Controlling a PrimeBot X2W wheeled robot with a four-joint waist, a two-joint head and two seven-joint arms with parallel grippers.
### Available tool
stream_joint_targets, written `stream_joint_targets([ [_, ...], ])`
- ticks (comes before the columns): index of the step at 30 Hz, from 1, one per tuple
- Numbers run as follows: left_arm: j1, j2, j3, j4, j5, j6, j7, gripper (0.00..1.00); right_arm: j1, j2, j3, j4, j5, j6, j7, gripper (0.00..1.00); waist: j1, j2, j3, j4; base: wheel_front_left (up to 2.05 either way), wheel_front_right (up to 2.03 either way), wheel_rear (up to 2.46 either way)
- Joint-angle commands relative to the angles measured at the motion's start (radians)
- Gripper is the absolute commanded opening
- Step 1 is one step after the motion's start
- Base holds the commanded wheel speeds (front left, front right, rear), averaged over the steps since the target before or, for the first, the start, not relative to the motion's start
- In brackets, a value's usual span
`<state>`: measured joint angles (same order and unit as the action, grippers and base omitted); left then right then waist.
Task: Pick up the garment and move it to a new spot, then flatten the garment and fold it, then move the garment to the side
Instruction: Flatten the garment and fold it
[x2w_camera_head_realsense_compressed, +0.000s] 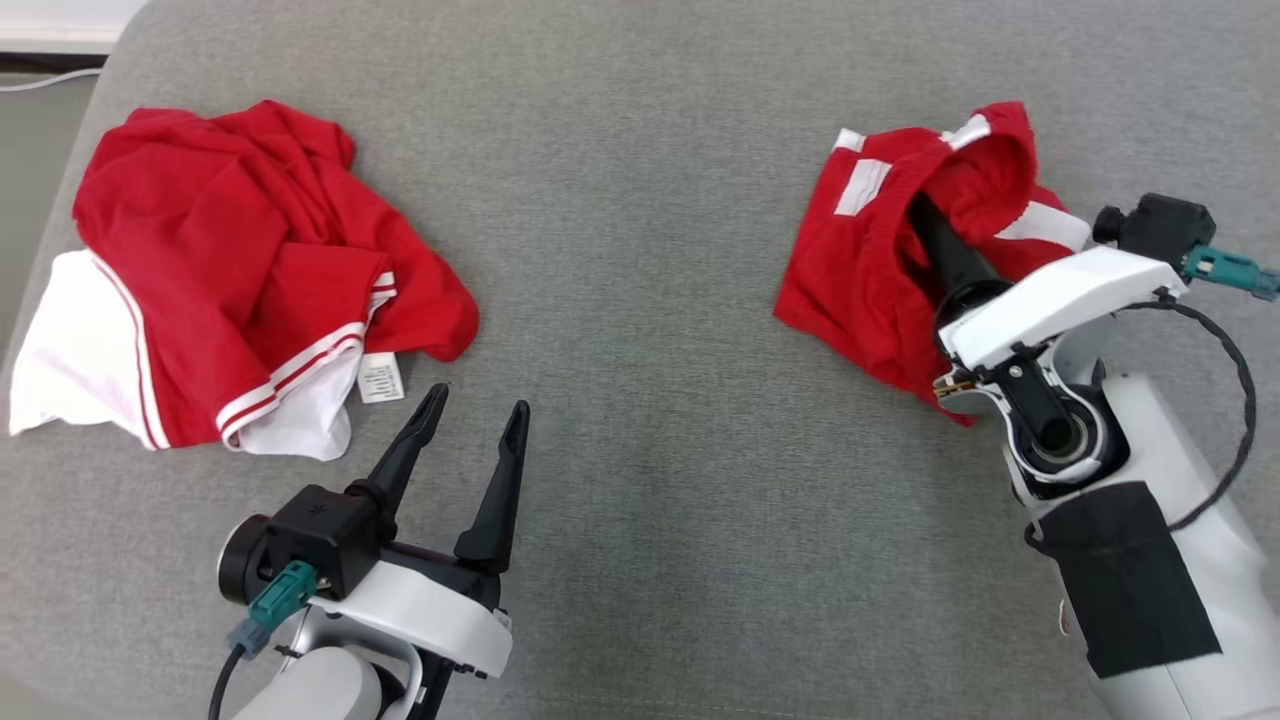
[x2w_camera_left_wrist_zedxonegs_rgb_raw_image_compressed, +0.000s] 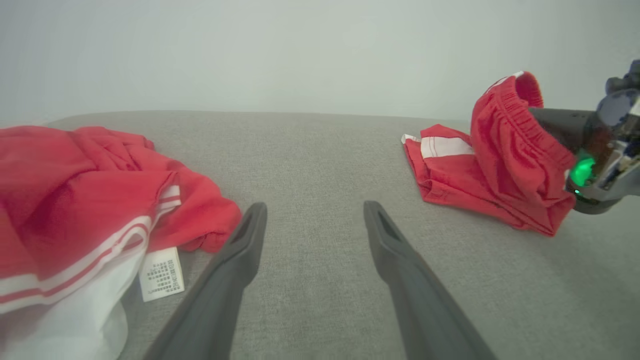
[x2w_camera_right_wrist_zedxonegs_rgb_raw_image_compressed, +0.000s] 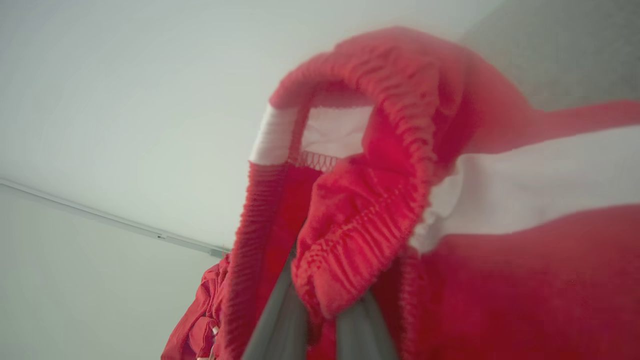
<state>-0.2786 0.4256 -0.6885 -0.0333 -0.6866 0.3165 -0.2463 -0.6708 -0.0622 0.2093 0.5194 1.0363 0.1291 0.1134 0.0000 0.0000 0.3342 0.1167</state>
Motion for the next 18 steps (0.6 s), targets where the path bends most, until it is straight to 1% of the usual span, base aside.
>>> stream_joint_targets([
  [1,-0.040,0.021,0.034,-0.014,0.006,-0.008,-0.005,1.00,-0.031,0.012,0.026,-0.006,-0.009,0.002,-0.015,0.36,0.0000,0.0000,0.008,0.016,0.00,0.00,0.00],
  [2,-0.042,0.018,0.034,-0.011,0.006,-0.010,-0.006,1.00,-0.048,0.012,0.036,0.015,-0.022,0.002,-0.029,1.00,0.0000,0.0000,0.010,0.021,0.00,0.00,0.00],
  [6,-0.043,0.009,0.040,-0.002,0.008,-0.016,-0.008,1.00,-0.082,0.012,0.077,0.070,-0.031,0.002,-0.064,1.00,0.0000,0.0000,0.014,0.028,0.00,0.00,0.00],
  [10,-0.038,0.009,0.054,0.002,0.010,-0.015,-0.011,1.00,-0.081,0.012,0.107,0.076,-0.024,0.002,-0.086,1.00,0.0000,0.0000,0.014,0.017,0.00,0.00,0.00],
  [13,-0.030,0.012,0.063,0.002,0.012,-0.013,-0.012,1.00,-0.061,0.012,0.125,0.048,-0.039,0.002,-0.104,1.00,0.0000,0.0000,0.010,-0.001,0.00,0.00,0.00],
  [16,-0.026,0.016,0.068,0.001,0.017,-0.012,-0.012,1.00,-0.020,-0.003,0.137,-0.018,-0.102,0.002,-0.146,1.00,0.0000,0.0000,0.001,-0.016,0.00,0.00,0.00],
  [18,-0.020,0.022,0.075,-0.001,0.016,-0.009,-0.013,1.00,0.021,-0.025,0.140,-0.074,-0.149,0.002,-0.181,1.00,0.0000,0.0000,-0.007,-0.027,0.00,0.00,0.00],
])
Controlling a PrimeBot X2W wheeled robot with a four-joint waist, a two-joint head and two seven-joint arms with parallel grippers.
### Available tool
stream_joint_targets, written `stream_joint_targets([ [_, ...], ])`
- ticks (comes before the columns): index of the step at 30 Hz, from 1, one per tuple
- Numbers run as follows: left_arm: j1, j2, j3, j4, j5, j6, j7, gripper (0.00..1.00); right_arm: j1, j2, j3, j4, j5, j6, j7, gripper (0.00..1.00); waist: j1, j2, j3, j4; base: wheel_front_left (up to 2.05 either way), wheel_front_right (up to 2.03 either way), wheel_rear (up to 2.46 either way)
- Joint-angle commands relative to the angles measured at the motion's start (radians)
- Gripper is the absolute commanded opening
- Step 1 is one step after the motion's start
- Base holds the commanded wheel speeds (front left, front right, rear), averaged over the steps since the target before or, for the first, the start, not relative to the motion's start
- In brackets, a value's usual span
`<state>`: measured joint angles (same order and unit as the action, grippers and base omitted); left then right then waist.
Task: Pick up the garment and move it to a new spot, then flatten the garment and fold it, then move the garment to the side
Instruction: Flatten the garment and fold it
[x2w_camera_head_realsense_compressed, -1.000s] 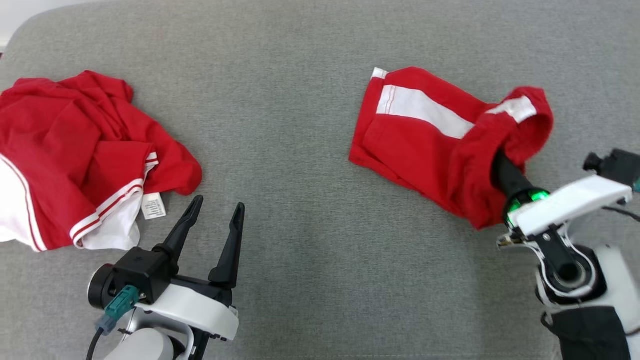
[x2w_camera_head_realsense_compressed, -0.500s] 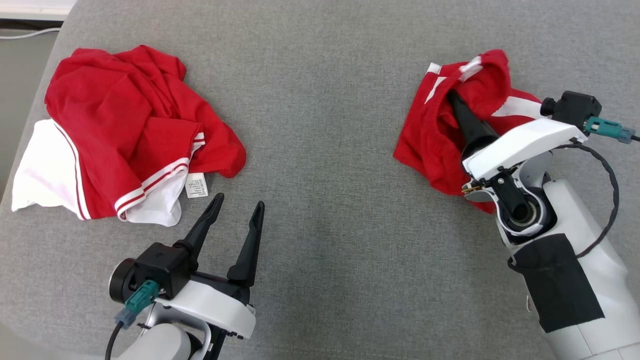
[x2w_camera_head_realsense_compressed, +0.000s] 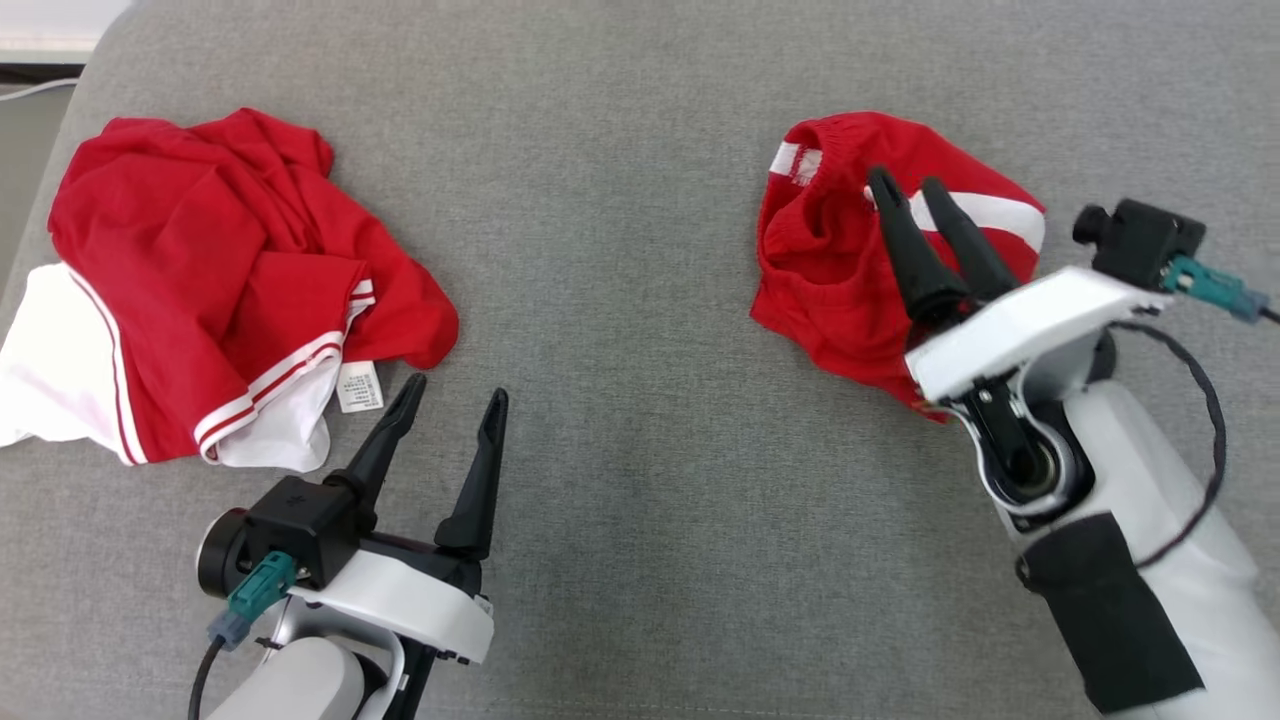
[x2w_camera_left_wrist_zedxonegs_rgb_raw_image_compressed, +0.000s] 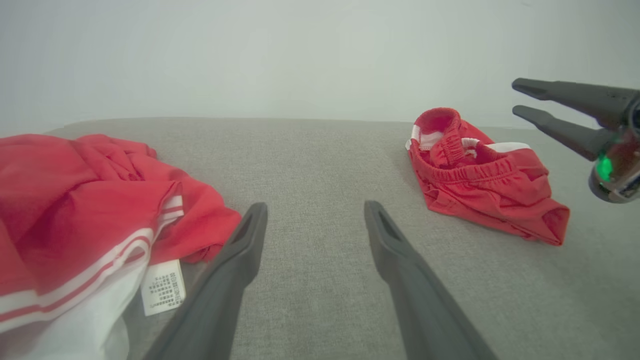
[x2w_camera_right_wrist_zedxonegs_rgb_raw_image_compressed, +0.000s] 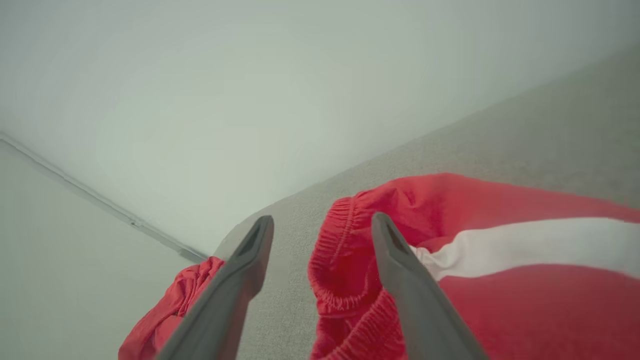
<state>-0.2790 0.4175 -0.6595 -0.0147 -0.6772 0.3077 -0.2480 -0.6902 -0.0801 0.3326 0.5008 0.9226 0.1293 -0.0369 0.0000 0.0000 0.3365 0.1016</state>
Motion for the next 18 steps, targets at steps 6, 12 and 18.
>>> stream_joint_targets([
  [6,-0.003,0.052,0.068,-0.024,0.002,0.013,-0.011,1.00,0.158,-0.071,-0.005,-0.166,-0.192,0.001,-0.128,1.00,0.0000,0.0000,-0.038,-0.038,0.00,0.00,0.00],
  [12,0.027,0.086,0.091,-0.034,-0.005,0.041,-0.003,1.00,0.308,-0.101,-0.108,-0.258,-0.398,0.001,-0.204,1.00,0.0000,0.0000,-0.088,-0.066,0.00,0.00,0.00],
  [18,0.058,0.110,0.104,-0.045,-0.011,0.063,0.006,1.00,0.426,-0.098,-0.197,-0.313,-0.566,0.001,-0.221,1.00,0.0000,0.0000,-0.125,-0.085,0.00,0.00,0.00],
])
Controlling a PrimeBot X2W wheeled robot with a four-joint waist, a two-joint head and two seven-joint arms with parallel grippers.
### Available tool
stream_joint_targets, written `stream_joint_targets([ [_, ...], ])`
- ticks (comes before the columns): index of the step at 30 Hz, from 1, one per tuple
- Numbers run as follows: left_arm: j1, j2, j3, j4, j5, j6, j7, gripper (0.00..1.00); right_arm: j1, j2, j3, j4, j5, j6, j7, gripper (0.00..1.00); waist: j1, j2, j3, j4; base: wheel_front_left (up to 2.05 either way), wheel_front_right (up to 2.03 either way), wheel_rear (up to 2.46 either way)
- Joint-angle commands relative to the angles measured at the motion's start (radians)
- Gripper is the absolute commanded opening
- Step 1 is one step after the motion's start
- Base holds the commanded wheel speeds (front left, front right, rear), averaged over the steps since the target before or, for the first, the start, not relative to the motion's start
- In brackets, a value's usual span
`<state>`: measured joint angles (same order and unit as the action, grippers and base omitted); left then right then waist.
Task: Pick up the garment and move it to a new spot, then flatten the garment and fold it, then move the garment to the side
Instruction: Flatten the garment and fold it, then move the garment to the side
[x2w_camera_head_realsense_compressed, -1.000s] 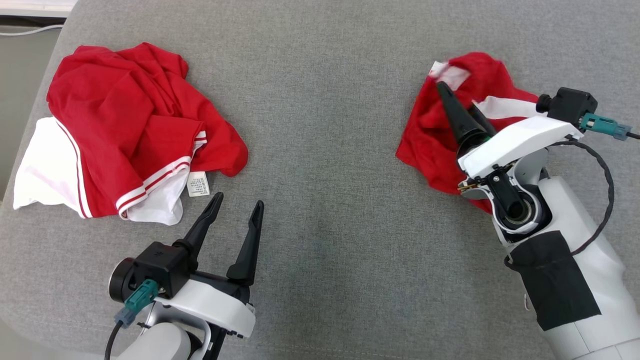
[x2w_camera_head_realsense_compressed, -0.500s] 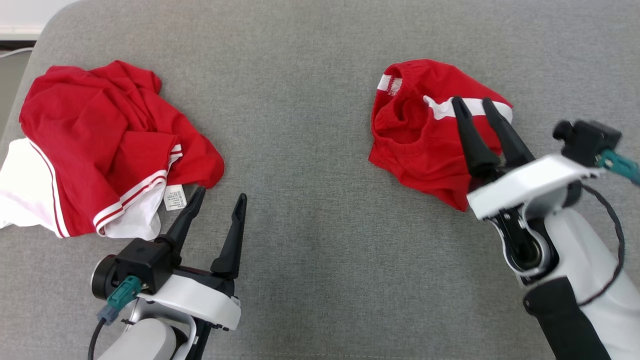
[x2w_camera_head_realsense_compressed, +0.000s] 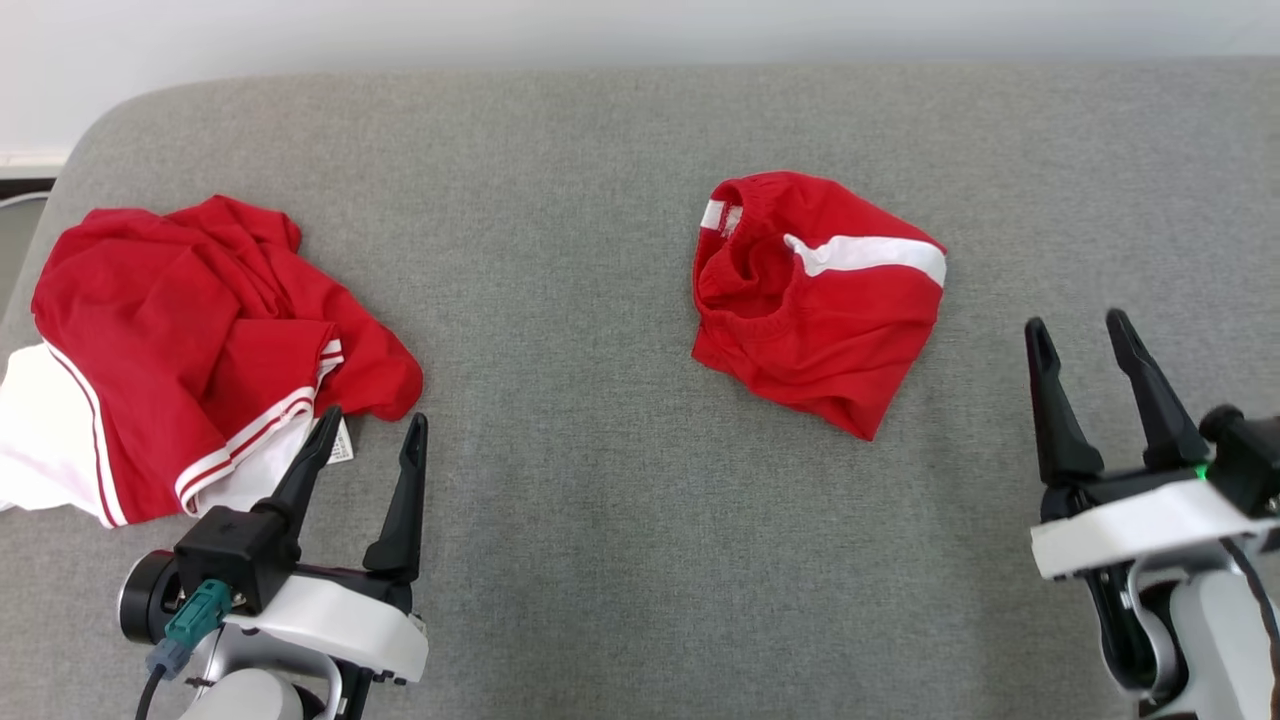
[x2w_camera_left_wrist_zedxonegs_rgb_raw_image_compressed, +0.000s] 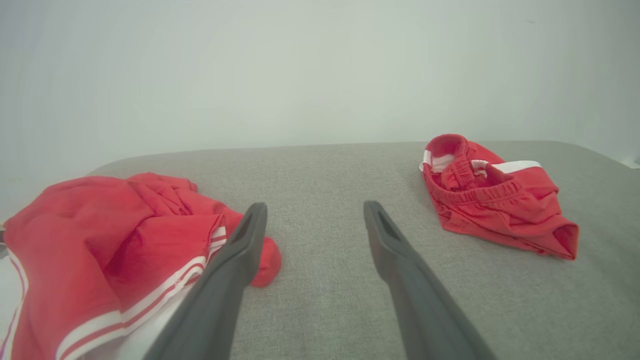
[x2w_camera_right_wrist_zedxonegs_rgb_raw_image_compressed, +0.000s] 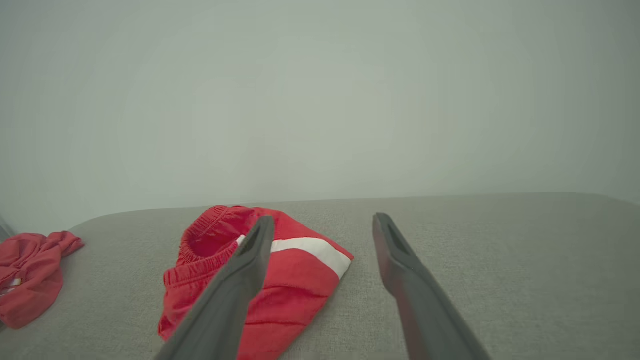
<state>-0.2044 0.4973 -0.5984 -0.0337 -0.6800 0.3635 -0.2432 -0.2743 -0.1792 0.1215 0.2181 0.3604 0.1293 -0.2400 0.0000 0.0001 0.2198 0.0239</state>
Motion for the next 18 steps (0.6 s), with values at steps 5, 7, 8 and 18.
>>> stream_joint_targets([
  [5,0.014,0.046,0.055,-0.036,-0.018,0.026,0.005,1.00,0.097,0.027,-0.042,-0.052,-0.057,0.001,-0.021,1.00,0.0000,-0.0001,-0.036,-0.022,0.00,0.00,0.00],
  [7,0.024,0.052,0.060,-0.043,-0.021,0.033,0.006,1.00,0.119,0.033,-0.049,-0.054,-0.066,0.001,-0.021,1.00,0.0000,-0.0001,-0.039,-0.028,0.00,0.00,0.00],
  [8,0.028,0.054,0.062,-0.046,-0.023,0.036,0.007,1.00,0.127,0.037,-0.051,-0.052,-0.068,0.001,-0.021,1.00,0.0000,-0.0001,-0.041,-0.030,0.00,0.00,0.00],
  [18,0.042,0.065,0.058,-0.074,-0.021,0.056,0.022,1.00,0.131,0.038,-0.044,-0.035,-0.069,0.001,-0.021,1.00,0.0000,-0.0001,-0.045,-0.033,0.00,0.00,0.00],
])
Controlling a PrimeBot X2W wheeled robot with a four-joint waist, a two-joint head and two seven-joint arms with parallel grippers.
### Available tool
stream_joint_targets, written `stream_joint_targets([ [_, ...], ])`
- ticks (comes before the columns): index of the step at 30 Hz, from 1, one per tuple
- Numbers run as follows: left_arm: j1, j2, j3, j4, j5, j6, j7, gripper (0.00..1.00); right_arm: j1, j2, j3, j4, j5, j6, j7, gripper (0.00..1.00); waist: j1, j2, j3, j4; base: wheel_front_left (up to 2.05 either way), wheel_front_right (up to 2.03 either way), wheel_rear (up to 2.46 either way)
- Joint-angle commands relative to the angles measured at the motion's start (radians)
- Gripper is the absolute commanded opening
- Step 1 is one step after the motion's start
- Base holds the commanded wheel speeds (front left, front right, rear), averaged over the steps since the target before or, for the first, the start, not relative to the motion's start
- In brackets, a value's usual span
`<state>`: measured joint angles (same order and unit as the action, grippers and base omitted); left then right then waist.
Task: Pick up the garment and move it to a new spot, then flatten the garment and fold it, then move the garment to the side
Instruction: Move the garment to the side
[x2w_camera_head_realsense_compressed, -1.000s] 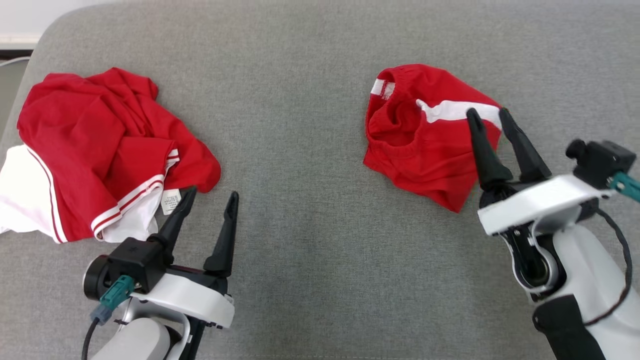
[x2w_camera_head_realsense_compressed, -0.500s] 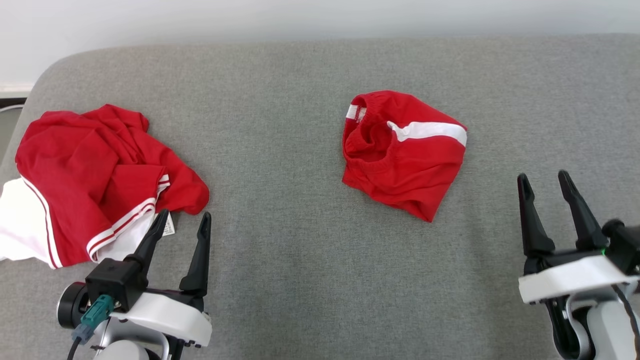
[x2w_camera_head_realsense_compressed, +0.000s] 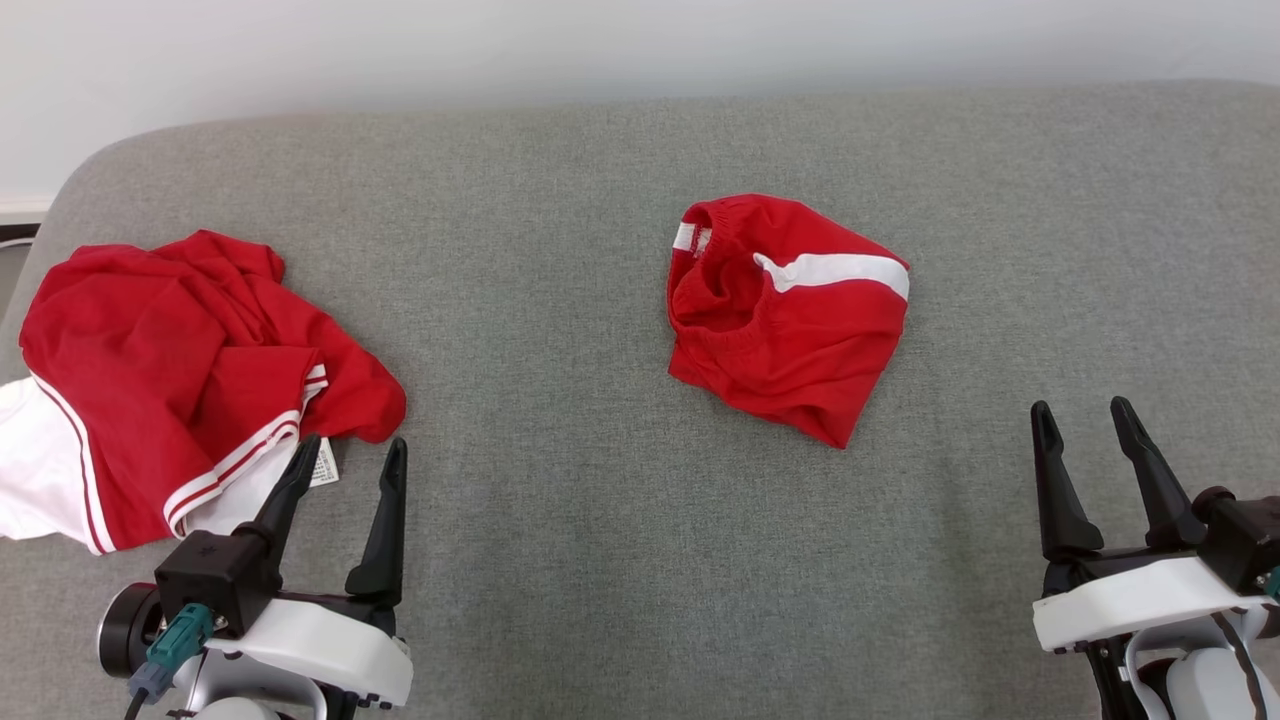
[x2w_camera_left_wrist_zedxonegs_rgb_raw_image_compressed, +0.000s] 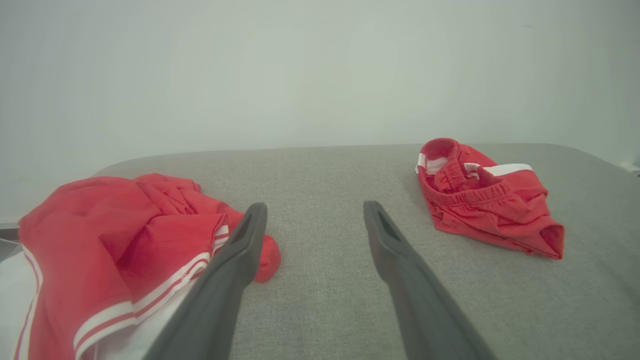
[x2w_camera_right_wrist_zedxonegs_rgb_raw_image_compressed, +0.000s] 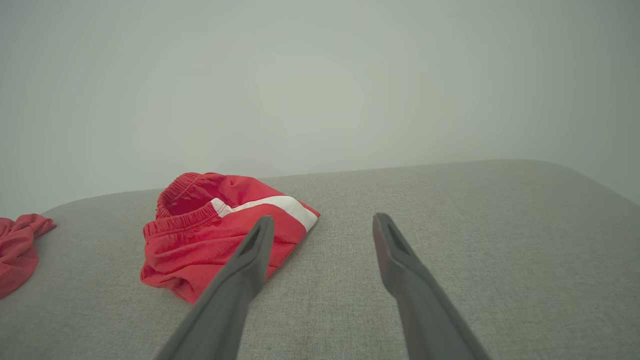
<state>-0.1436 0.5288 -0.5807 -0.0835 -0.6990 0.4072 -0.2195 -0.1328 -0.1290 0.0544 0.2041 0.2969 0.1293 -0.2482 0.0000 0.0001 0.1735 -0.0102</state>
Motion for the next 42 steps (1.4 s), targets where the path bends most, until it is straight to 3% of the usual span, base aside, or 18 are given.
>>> stream_joint_targets([
  [1,-0.019,0.034,0.040,-0.027,-0.001,0.013,-0.001,1.00,-0.013,-0.015,0.024,-0.018,-0.003,0.001,-0.012,1.00,0.0000,-0.0001,0.003,0.001,0.00,0.00,0.00],
  [9,-0.038,0.030,0.031,-0.042,0.006,0.012,0.004,1.00,-0.083,-0.026,0.054,0.030,0.134,0.001,0.048,1.00,0.0000,-0.0001,0.032,0.023,0.00,0.00,0.00],
  [20,-0.090,-0.018,0.019,-0.013,0.010,-0.018,-0.014,1.00,-0.277,-0.114,0.152,0.198,0.434,0.001,0.266,1.00,0.0000,-0.0001,0.094,0.113,0.00,0.00,0.00],
  [30,-0.116,-0.058,0.026,0.031,0.014,-0.053,-0.032,1.00,-0.370,-0.106,0.119,0.341,0.518,0.001,0.369,1.00,0.0000,-0.0001,0.122,0.160,0.00,0.00,0.00],
  [41,-0.130,-0.078,0.041,0.060,0.026,-0.080,-0.039,1.00,-0.414,-0.065,0.165,0.366,0.611,0.001,0.401,0.99,0.0000,-0.0001,0.136,0.166,0.00,0.00,0.00],
  [42,-0.131,-0.079,0.043,0.062,0.027,-0.082,-0.039,1.00,-0.416,-0.065,0.169,0.366,0.617,0.001,0.398,0.52,0.0000,-0.0001,0.136,0.166,0.00,0.00,0.00],
])
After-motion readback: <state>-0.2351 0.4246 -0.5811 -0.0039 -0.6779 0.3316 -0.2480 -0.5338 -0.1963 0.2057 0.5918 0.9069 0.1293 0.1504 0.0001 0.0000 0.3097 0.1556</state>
